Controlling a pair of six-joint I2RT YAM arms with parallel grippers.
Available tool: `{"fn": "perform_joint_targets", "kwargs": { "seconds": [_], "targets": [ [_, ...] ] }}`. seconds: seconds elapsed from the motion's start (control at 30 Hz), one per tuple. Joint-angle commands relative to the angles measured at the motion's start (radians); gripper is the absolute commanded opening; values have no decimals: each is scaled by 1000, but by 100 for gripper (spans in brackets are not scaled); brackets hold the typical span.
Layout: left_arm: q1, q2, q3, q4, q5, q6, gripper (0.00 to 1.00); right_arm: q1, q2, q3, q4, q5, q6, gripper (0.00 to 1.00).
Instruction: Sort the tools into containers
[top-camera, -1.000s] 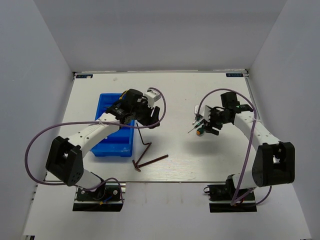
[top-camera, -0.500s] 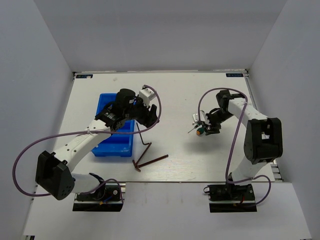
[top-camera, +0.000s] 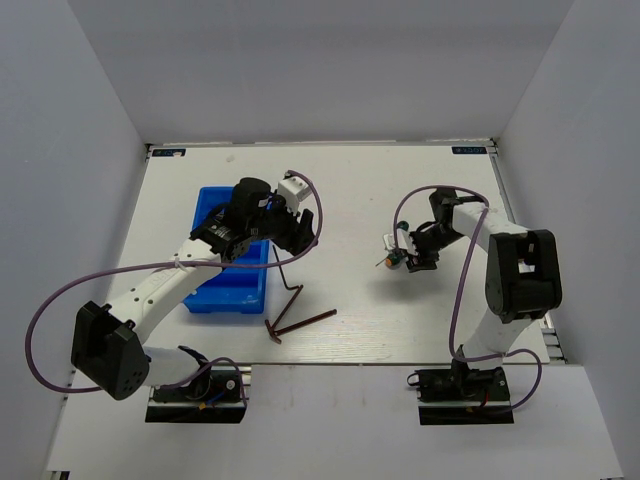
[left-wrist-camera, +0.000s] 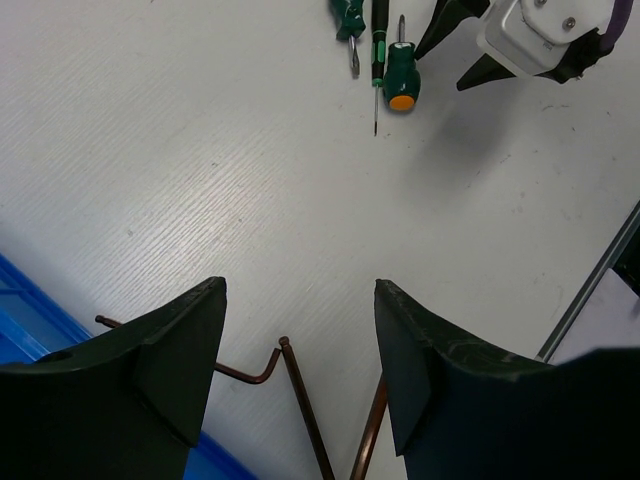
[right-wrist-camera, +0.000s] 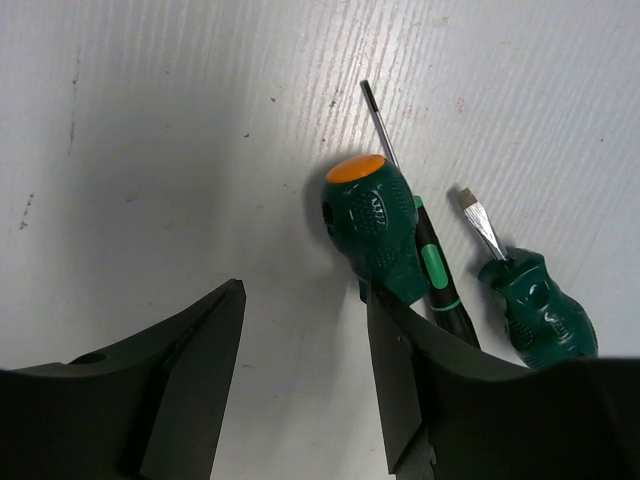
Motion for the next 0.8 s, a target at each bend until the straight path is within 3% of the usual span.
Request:
{"fn": "perform_joint_targets", "kwargs": {
  "seconds": [0.0,0.47,0.77],
  "targets": [
    [2,-21,-9,5,-5,9,71,0,9,-5,36,-4,2,58],
    [2,-21,-9,5,-5,0,71,0,-43,-12,89,-140,19,58],
    [2,-21,-9,5,-5,0,71,8,13,-1,76,-90,-61,58]
  ]
}}
